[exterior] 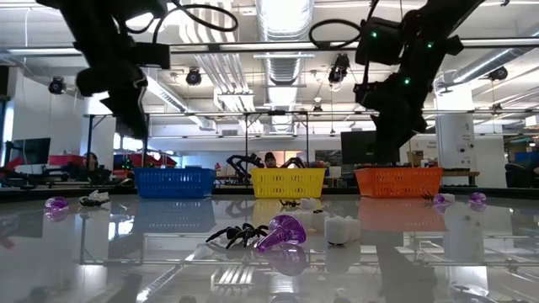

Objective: Sort Halloween decoration
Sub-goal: Put the black spider toy into the blue basket

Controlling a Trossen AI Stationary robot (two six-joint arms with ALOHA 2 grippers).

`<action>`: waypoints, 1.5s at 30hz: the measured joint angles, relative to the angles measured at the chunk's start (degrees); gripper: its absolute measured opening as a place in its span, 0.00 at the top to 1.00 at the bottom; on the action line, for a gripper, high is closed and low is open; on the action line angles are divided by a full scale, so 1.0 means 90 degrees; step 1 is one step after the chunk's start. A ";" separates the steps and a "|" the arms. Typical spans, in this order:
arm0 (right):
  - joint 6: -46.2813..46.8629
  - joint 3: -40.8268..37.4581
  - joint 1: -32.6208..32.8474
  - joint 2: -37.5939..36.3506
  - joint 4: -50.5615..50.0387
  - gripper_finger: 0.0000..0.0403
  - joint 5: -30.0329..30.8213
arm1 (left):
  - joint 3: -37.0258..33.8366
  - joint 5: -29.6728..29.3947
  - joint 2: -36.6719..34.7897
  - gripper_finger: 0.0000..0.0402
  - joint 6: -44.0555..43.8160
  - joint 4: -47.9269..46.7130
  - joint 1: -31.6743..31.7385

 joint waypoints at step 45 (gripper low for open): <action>0.1001 -0.0002 0.1076 0.0000 -0.0009 0.72 -0.0167 | -0.0287 0.1209 0.0983 0.92 0.3405 0.2103 0.4221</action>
